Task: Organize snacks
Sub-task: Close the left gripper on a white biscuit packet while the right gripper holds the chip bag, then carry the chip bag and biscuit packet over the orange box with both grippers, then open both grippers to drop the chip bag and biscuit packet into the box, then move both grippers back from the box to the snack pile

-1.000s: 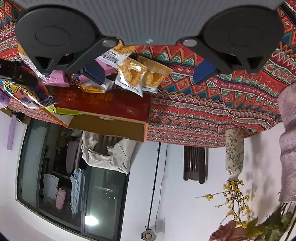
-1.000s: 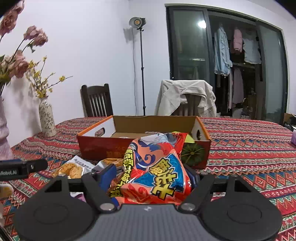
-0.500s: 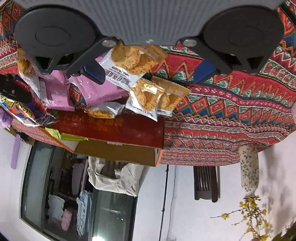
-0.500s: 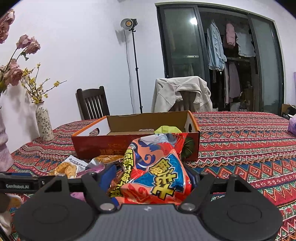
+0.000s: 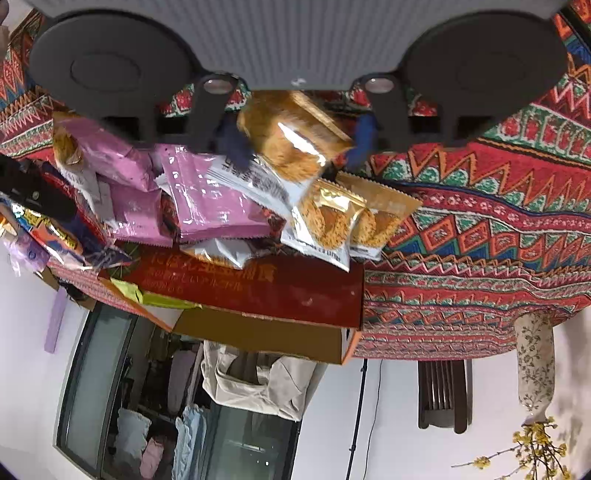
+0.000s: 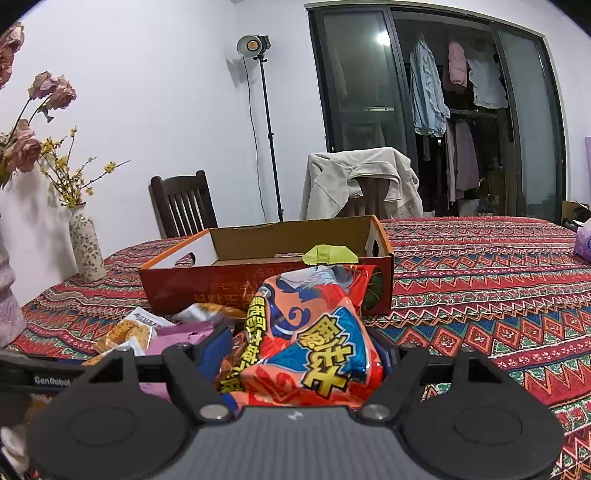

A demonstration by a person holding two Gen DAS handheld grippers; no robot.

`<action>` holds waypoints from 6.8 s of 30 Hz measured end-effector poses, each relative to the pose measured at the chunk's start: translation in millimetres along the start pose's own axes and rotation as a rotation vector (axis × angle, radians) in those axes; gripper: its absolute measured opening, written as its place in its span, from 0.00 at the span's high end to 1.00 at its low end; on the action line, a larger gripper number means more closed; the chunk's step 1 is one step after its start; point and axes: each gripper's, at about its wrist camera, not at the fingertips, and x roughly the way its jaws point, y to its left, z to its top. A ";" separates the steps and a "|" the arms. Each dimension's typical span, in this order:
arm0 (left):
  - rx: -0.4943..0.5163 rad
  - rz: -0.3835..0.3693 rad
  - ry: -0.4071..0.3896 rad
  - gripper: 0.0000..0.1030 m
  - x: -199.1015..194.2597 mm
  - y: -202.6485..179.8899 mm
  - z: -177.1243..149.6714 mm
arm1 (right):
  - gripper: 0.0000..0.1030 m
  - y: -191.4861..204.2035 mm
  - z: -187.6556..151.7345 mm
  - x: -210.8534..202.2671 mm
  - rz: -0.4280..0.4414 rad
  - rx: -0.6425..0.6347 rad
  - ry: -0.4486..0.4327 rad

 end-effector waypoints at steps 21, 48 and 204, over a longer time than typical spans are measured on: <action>-0.020 0.037 -0.076 0.64 -20.7 9.8 9.8 | 0.27 0.9 2.1 -13.3 0.008 -0.002 -0.010; 0.000 -0.011 0.002 0.54 -0.8 -2.5 -7.1 | 0.27 -5.1 -3.0 -10.4 0.033 0.030 0.007; -0.064 0.062 -0.120 0.00 -12.0 11.7 29.3 | 0.45 -27.3 2.4 65.1 -0.021 0.012 0.240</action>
